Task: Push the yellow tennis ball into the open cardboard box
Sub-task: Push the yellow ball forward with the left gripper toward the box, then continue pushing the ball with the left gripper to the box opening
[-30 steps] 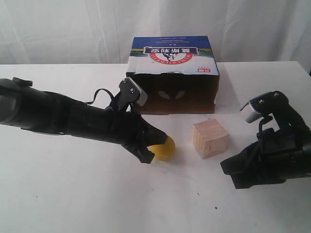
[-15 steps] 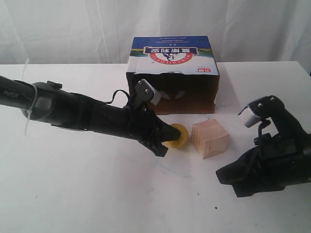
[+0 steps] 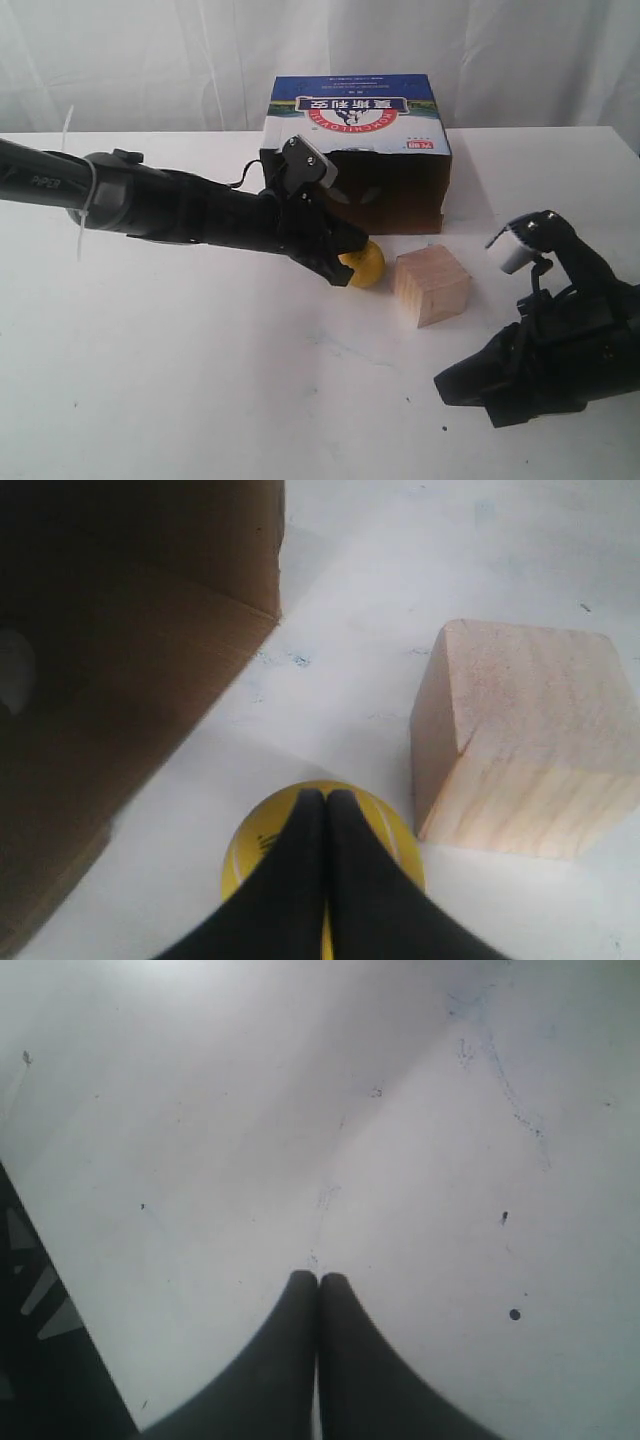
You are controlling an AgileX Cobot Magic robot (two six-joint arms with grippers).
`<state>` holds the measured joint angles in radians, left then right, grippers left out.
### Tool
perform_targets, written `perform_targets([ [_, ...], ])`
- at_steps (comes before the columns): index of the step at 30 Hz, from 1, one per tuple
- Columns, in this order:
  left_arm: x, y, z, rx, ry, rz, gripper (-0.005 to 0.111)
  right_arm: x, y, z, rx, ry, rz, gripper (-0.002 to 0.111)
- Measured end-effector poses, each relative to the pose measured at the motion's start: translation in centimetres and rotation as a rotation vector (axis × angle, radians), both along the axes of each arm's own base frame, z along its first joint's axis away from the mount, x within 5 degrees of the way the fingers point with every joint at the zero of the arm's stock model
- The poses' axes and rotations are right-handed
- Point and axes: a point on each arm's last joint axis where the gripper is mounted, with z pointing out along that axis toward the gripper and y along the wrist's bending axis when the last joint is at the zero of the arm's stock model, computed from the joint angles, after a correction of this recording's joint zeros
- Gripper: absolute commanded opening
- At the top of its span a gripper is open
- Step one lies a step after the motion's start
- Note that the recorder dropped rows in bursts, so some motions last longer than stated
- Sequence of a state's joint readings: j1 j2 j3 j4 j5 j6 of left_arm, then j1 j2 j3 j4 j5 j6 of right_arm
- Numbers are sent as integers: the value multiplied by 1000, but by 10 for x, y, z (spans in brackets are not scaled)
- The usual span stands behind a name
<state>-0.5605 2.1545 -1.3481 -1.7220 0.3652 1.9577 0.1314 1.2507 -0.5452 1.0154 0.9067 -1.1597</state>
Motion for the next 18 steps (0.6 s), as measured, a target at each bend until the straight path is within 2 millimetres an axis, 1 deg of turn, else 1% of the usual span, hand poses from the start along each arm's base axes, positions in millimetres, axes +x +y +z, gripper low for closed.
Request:
perform_targets([
  [10, 6, -1, -3, 2, -5, 9, 0, 0, 0, 0, -4, -2, 1, 0],
  [15, 18, -3, 3, 26, -48, 57, 0, 0, 0, 0, -4, -2, 1, 0],
  [18, 29, 2, 6, 58, -78, 116, 0, 0, 0, 0, -5, -3, 0, 0],
])
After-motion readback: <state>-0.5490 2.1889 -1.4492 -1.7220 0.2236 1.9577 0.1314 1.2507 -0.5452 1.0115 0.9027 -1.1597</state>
